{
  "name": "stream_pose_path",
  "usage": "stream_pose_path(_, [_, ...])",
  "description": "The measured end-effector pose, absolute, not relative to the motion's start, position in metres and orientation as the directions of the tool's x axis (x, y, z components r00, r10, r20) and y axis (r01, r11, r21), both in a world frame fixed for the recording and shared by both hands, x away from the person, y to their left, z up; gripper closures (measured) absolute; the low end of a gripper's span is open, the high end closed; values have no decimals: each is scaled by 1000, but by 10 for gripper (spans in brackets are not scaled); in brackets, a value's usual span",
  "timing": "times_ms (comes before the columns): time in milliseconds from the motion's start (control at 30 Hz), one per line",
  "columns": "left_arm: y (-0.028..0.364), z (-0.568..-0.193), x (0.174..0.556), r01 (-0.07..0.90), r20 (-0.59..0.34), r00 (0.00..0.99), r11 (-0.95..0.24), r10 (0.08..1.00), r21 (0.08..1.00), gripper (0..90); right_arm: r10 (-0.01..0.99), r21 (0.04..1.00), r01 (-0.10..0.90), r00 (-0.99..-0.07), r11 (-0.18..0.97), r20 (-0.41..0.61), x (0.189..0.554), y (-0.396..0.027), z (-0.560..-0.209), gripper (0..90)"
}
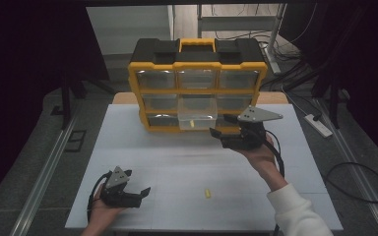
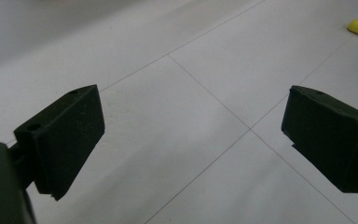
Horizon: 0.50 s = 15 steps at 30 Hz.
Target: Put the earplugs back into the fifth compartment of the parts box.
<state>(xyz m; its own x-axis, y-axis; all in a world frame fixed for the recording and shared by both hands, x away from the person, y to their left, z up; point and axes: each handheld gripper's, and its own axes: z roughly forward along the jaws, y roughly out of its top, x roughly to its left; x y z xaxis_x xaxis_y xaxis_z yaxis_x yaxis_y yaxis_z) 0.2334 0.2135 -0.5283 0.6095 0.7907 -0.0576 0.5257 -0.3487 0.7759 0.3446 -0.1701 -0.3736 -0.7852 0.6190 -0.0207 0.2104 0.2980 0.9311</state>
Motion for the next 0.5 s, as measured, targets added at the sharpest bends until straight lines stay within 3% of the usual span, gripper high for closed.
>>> stream_pose_path(500, [214, -528, 233, 523, -54, 608, -349, 792, 778, 60, 598, 891, 278, -802, 360, 9, 308, -191, -422, 308])
